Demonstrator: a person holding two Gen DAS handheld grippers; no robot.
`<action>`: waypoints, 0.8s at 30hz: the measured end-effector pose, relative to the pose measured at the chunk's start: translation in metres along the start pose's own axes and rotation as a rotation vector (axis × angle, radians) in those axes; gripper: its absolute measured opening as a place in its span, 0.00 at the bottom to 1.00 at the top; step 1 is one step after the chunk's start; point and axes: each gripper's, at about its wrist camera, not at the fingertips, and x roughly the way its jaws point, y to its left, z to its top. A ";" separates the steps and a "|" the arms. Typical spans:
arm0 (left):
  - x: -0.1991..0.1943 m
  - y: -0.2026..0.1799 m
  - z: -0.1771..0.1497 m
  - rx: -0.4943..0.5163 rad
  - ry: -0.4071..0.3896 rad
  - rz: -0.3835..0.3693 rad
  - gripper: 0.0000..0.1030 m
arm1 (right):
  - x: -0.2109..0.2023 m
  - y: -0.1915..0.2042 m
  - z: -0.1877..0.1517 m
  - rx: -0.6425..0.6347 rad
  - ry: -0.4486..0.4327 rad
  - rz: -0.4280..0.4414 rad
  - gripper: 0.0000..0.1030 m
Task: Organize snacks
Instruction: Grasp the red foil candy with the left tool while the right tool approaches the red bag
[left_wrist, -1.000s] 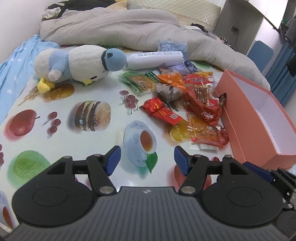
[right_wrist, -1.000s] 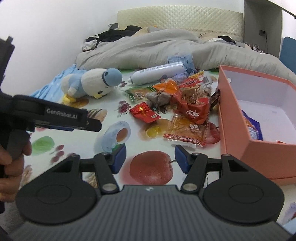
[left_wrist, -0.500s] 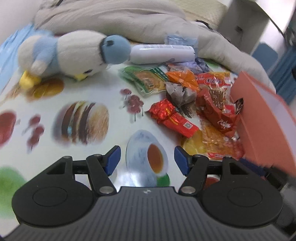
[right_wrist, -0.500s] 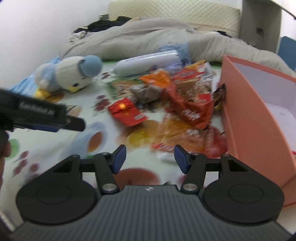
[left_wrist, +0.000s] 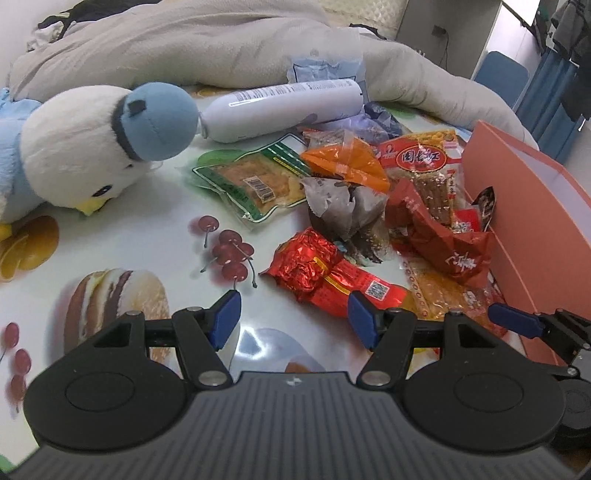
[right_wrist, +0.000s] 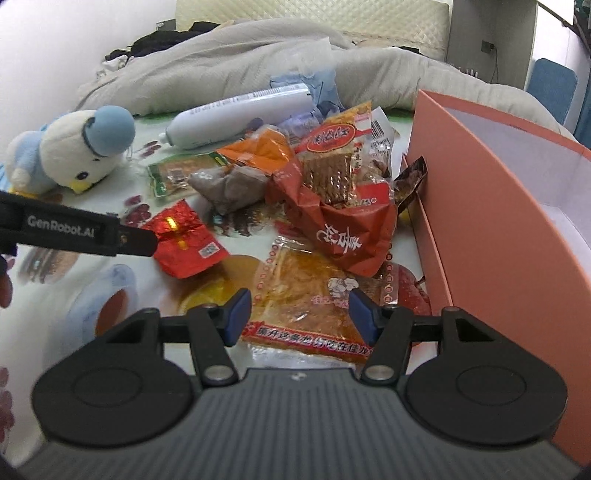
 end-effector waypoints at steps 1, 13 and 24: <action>0.003 0.000 0.000 -0.002 0.002 0.002 0.67 | 0.002 0.000 0.000 -0.003 -0.002 -0.004 0.60; 0.028 -0.006 0.006 0.056 0.002 -0.019 0.75 | 0.021 -0.006 0.001 0.015 0.012 -0.006 0.69; 0.032 -0.013 0.006 0.102 0.004 -0.033 0.54 | 0.019 -0.013 0.004 0.007 0.006 0.015 0.39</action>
